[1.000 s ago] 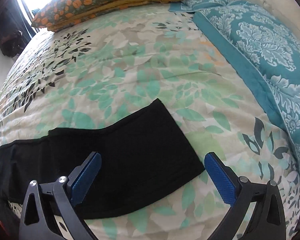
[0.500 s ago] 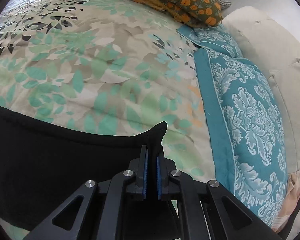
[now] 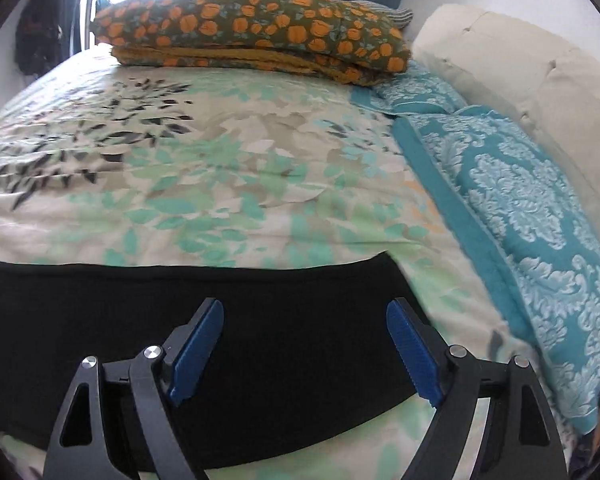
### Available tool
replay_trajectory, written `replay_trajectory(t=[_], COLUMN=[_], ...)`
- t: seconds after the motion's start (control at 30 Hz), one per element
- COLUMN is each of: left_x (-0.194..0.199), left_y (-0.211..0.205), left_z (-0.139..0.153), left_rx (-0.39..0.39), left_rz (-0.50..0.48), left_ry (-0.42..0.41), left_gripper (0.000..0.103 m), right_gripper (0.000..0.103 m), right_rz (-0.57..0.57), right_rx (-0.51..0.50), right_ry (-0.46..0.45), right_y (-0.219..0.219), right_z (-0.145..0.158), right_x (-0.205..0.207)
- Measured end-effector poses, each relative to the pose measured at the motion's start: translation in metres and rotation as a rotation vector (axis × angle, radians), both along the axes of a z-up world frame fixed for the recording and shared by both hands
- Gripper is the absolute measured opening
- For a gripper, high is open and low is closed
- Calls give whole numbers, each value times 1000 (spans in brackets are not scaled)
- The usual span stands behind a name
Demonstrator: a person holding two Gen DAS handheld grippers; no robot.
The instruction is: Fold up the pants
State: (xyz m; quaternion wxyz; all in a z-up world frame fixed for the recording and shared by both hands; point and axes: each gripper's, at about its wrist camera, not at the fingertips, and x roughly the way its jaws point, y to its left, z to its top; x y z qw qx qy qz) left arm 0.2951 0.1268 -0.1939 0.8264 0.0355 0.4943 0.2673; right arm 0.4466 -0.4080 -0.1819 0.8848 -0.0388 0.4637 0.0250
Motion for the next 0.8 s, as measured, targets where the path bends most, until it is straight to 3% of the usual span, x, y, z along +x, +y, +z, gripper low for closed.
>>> replay_trajectory(t=[0.07, 0.13, 0.23, 0.27, 0.33, 0.4, 0.47, 0.57, 0.63, 0.73, 0.8], left_x=[7, -2, -21, -28, -40, -55, -75, -110, -129, -145, -151], left_y=[23, 39, 59, 67, 83, 94, 90, 59, 23, -35, -69], left_z=[-26, -26, -17, -14, -10, 0, 16, 35, 37, 19, 1], left_rx=[4, -71, -45, -15, 26, 41, 25, -30, -84, -151, -137], left_rz=[32, 41, 83, 96, 118, 147, 131, 28, -76, -233, -324], left_ry=[73, 44, 51, 57, 75, 82, 63, 7, -7, 21, 51], left_gripper=[103, 103, 103, 103, 103, 102, 102, 102, 102, 102, 102], right_gripper=[86, 86, 87, 90, 91, 90, 90, 91, 95, 95, 95], right_rz=[100, 162, 162, 162, 230, 316, 344, 365, 366, 316, 229], right_rx=[116, 164, 91, 89, 199, 274, 282, 281, 238, 142, 120], right_ry=[88, 152, 192, 171, 197, 222, 195, 117, 103, 152, 224], right_y=[51, 101, 163, 181, 217, 251, 273, 280, 271, 236, 193], right_z=[-12, -33, -55, -53, -47, -37, -17, 16, 21, 2, -21], right_x=[-15, -27, -46, -55, -73, -95, -121, -178, -223, -280, -302])
